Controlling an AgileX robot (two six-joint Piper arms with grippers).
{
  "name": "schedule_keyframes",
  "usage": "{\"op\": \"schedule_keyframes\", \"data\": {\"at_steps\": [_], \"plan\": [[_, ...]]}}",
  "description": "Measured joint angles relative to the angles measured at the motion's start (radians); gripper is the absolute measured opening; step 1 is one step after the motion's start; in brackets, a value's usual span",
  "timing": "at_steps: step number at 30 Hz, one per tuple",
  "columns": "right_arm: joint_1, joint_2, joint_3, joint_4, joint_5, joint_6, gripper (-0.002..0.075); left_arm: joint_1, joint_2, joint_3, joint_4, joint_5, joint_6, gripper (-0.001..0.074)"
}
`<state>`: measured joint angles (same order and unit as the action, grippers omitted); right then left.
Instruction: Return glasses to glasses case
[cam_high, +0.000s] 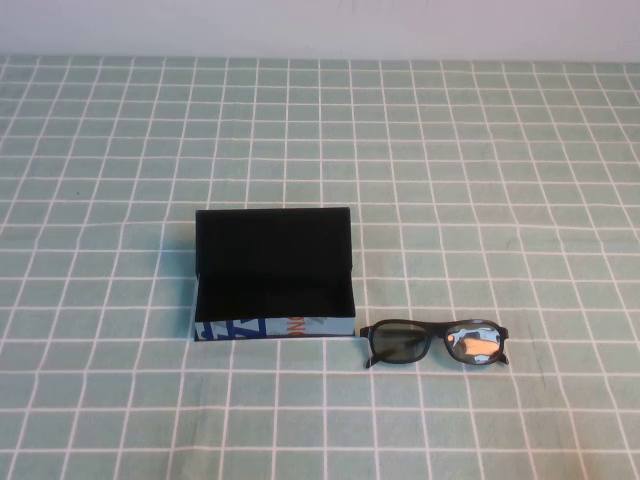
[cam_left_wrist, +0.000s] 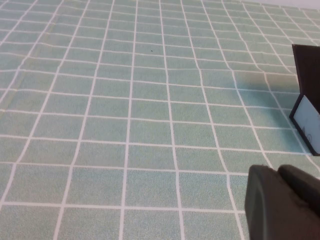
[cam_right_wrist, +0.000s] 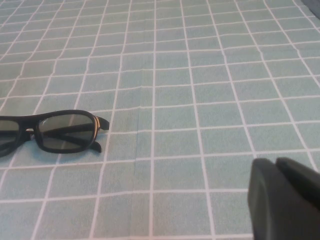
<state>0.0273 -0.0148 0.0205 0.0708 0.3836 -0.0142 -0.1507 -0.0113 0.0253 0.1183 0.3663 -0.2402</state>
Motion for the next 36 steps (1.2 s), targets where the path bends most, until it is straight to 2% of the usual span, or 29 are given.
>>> {"op": "schedule_keyframes", "data": {"at_steps": [24, 36], "plan": [[0.0, 0.0, 0.0, 0.0, 0.0, 0.0, -0.0011, 0.0, 0.0, 0.0, 0.0, 0.0, 0.0, 0.0001], [0.0, 0.0, 0.0, -0.042, 0.0, 0.0, -0.0011, 0.0, 0.0, 0.0, 0.072, 0.002, 0.024, 0.0001]]}}
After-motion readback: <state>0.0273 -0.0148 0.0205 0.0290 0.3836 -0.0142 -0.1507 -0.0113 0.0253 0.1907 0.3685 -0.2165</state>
